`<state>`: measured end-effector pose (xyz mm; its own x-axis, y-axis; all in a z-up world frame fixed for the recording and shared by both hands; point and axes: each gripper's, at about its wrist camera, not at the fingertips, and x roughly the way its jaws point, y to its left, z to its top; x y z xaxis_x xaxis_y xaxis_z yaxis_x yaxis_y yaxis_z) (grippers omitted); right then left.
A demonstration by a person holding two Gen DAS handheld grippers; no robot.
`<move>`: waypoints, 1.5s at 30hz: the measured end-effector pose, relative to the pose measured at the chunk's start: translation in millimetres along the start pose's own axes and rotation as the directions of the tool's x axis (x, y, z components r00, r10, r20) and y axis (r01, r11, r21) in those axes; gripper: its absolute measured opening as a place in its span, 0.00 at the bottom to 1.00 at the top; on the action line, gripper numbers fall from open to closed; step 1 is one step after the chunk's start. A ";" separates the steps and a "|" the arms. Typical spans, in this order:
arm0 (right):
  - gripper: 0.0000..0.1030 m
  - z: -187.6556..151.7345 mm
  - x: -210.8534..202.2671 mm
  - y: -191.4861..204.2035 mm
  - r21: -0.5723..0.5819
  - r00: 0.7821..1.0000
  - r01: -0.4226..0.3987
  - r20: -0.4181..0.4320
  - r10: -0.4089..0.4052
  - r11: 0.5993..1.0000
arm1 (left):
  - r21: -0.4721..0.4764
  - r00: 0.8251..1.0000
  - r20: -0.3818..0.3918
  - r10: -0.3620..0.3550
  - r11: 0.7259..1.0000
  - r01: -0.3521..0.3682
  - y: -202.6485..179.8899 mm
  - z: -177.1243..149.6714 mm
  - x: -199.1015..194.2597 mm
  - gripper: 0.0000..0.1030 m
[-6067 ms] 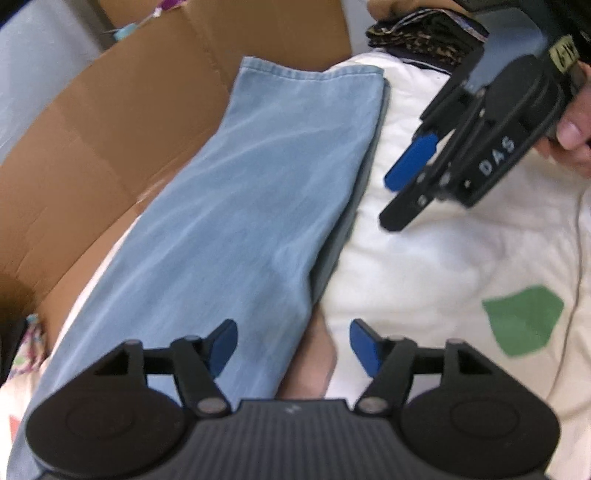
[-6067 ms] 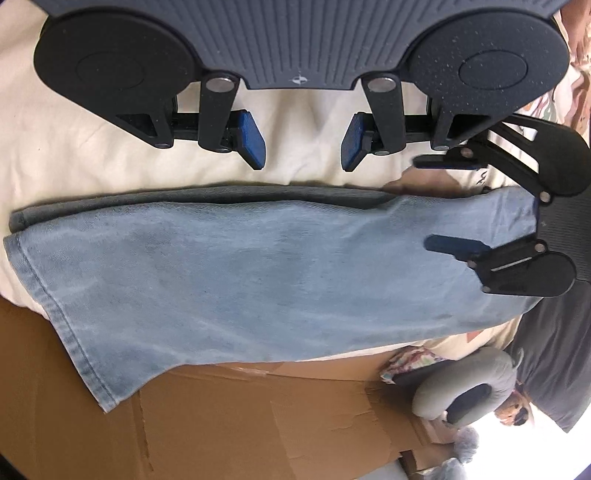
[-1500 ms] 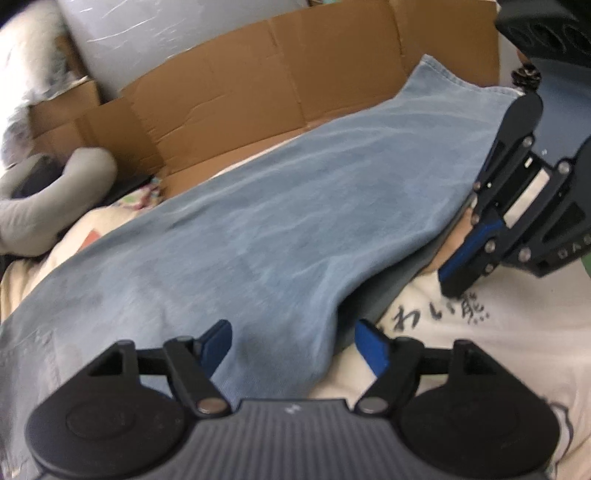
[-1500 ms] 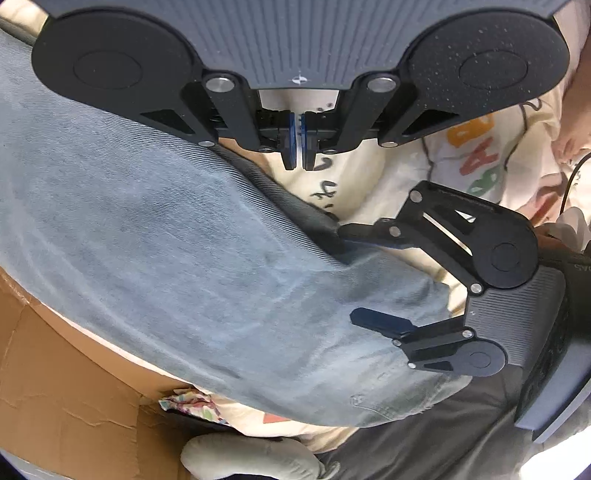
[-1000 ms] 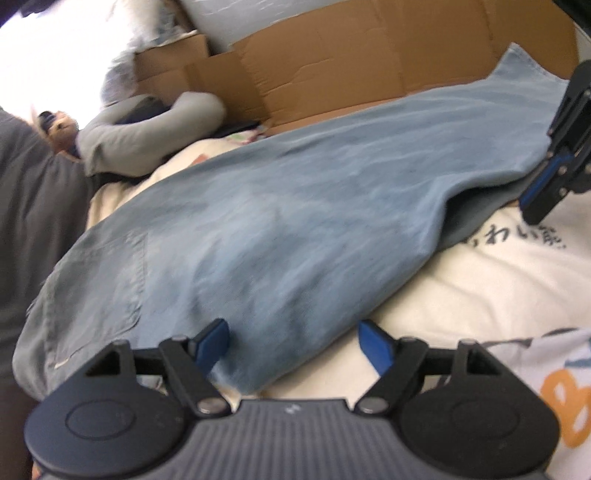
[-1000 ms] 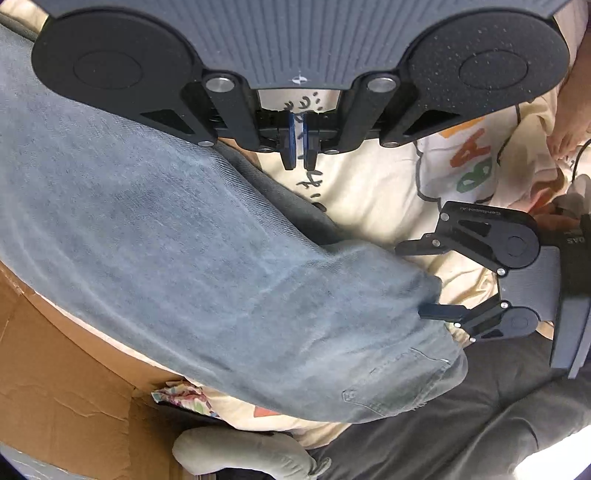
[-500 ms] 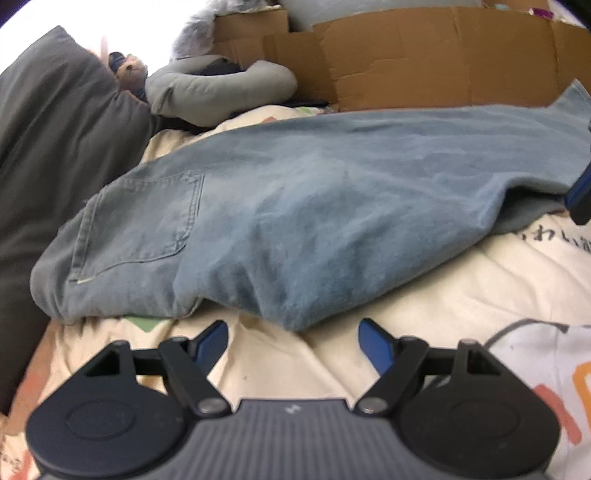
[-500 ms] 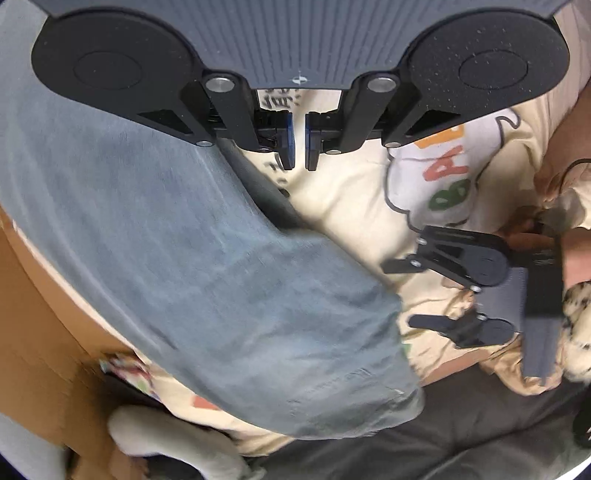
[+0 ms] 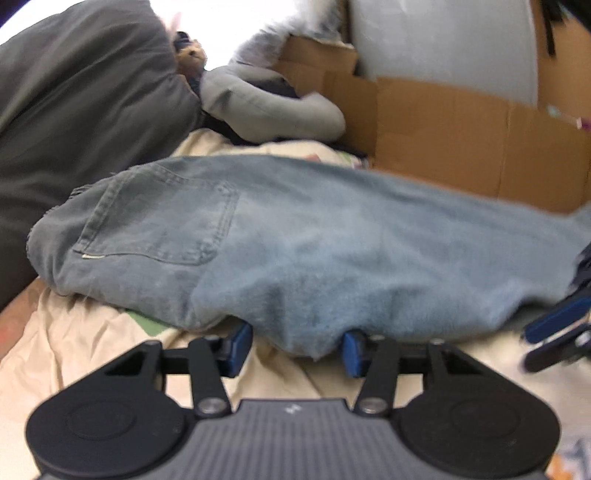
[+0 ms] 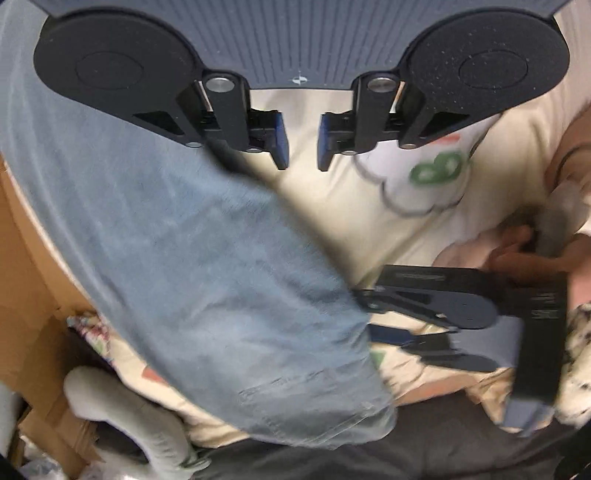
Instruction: Fold clothes
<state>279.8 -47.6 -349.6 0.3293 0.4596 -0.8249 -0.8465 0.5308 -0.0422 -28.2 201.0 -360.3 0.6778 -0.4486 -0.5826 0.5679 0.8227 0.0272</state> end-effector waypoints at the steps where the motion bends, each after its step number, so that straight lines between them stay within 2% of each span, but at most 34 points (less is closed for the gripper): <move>1: 0.32 2.7 2.5 0.1 0.006 1.000 0.016 0.010 -0.016 1.000 | -0.020 1.000 0.012 -0.007 1.000 0.007 2.3 4.4 -1.3 0.52; 7: 0.38 15.5 16.3 13.8 0.020 0.995 0.068 0.070 -0.069 0.997 | -0.105 0.999 0.039 -0.034 0.994 0.038 8.5 26.3 2.3 0.52; 12: 0.39 20.6 17.6 39.2 0.010 0.979 0.148 0.141 -0.148 0.989 | -0.154 0.998 0.017 -0.063 0.986 0.065 16.5 39.1 6.6 0.52; 15: 0.39 21.9 20.9 53.4 -0.040 0.971 0.171 0.176 -0.161 0.985 | -0.172 0.997 0.002 -0.080 0.982 0.079 21.7 44.8 11.3 0.52; 18: 0.39 27.2 34.6 49.2 0.007 0.968 0.196 0.158 -0.195 0.980 | -0.165 0.996 -0.013 -0.087 0.983 0.084 23.2 48.4 13.9 0.52; 21: 0.39 32.0 43.1 44.6 0.069 0.944 0.279 0.165 -0.287 0.958 | -0.152 0.995 -0.032 -0.098 0.984 0.092 25.0 51.9 17.3 0.52; 23: 0.39 32.7 49.5 40.5 0.135 0.949 0.264 0.143 -0.282 0.955 | -0.159 0.993 -0.047 -0.112 0.982 0.103 28.3 54.2 20.9 0.52; 25: 0.40 30.8 58.9 43.8 0.149 0.953 0.256 0.125 -0.275 0.955 | -0.169 0.991 -0.061 -0.123 0.979 0.111 31.3 57.6 25.1 0.51; 27: 0.46 28.8 65.9 50.5 0.163 0.949 0.273 0.118 -0.293 0.948 | -0.165 0.989 -0.069 -0.129 0.979 0.117 32.9 60.7 28.4 0.51; 30: 0.51 29.0 73.4 54.3 0.206 0.941 0.293 0.113 -0.320 0.934 | -0.172 0.986 -0.086 -0.143 0.977 0.127 36.7 64.2 32.1 0.51; 34: 0.51 26.4 78.3 53.1 0.242 0.940 0.292 0.107 -0.325 0.925 | -0.195 0.980 -0.110 -0.164 0.971 0.141 41.9 64.2 32.5 0.50; 35: 0.46 25.9 78.0 50.9 0.258 0.943 0.280 0.105 -0.315 0.925 | -0.200 0.979 -0.116 -0.169 0.969 0.143 43.0 63.8 32.3 0.50; 36: 0.34 26.3 77.9 48.9 0.266 0.946 0.274 0.101 -0.309 0.924 | -0.205 0.977 -0.122 -0.175 0.967 0.148 43.9 62.5 32.2 0.50; 38: 0.20 26.9 76.1 42.9 0.294 0.946 0.273 0.090 -0.311 0.916 | -0.212 0.973 -0.137 -0.186 0.965 0.155 45.4 59.2 32.0 0.50; 41: 0.07 26.9 71.9 34.3 0.348 0.953 0.248 0.082 -0.293 0.904 | -0.208 0.968 -0.164 -0.189 0.966 0.153 45.0 53.3 33.8 0.50; 45: 0.03 27.5 63.6 26.8 0.410 0.960 0.206 0.090 -0.264 0.889 | -0.193 0.959 -0.211 -0.188 0.970 0.148 39.0 44.5 39.1 0.49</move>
<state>289.7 15.5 -387.7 0.5771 0.3654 -0.7303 -0.5131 0.8580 0.0239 41.2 200.0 -345.9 0.4446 -0.5113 -0.7355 0.5607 0.7992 -0.2166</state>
